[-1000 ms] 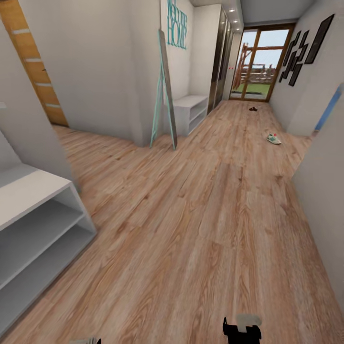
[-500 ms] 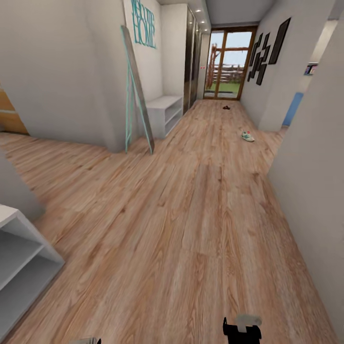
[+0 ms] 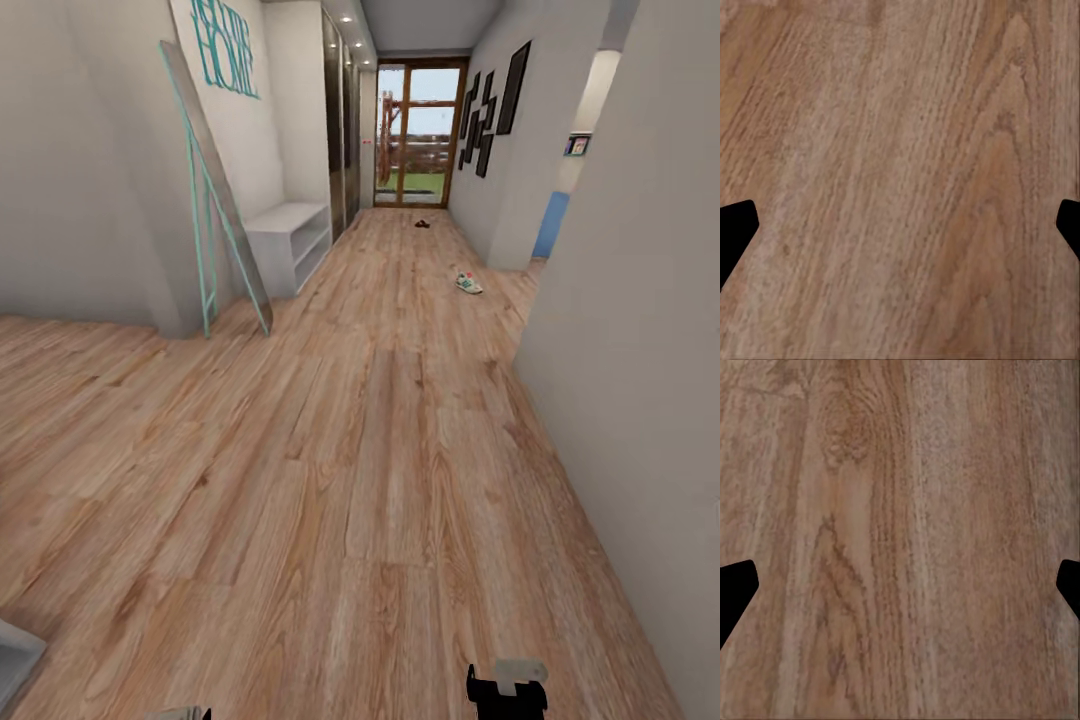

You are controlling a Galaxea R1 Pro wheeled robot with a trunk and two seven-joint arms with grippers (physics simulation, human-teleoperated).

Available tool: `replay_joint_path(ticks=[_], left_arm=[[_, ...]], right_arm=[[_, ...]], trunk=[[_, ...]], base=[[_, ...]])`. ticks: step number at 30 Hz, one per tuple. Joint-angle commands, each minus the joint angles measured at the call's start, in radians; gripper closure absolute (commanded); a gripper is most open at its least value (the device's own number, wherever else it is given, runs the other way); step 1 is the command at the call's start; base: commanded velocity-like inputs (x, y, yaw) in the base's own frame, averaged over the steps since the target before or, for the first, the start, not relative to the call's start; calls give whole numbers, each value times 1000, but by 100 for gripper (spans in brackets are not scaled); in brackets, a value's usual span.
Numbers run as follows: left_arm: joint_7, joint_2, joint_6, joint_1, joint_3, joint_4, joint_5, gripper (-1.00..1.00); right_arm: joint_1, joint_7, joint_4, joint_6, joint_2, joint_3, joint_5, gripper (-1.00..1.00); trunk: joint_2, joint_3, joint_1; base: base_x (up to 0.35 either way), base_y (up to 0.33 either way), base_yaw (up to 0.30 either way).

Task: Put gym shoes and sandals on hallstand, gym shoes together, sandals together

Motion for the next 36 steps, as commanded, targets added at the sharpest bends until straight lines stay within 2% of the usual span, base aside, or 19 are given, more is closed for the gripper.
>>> replay_joint_path(ticks=[1,17,36], left_arm=[[-10,0,-1,0,7,1,5,-100],[-10,1,-1,-1,7,0,5,-100],[-9,1,-3,-1,7,2,6,-100]], right_arm=[[-1,-4,1,-2,0,-8,10,-100],[-1,-4,1,-2,-6,-7,13,-100],[-1,-3,1,-2,-1,-4,13,-100]], trunk=[[0,-1,0],[0,-1,0],[0,-1,0]], base=[[339,0,-220],[338,0,-42],[338,0,-1]])
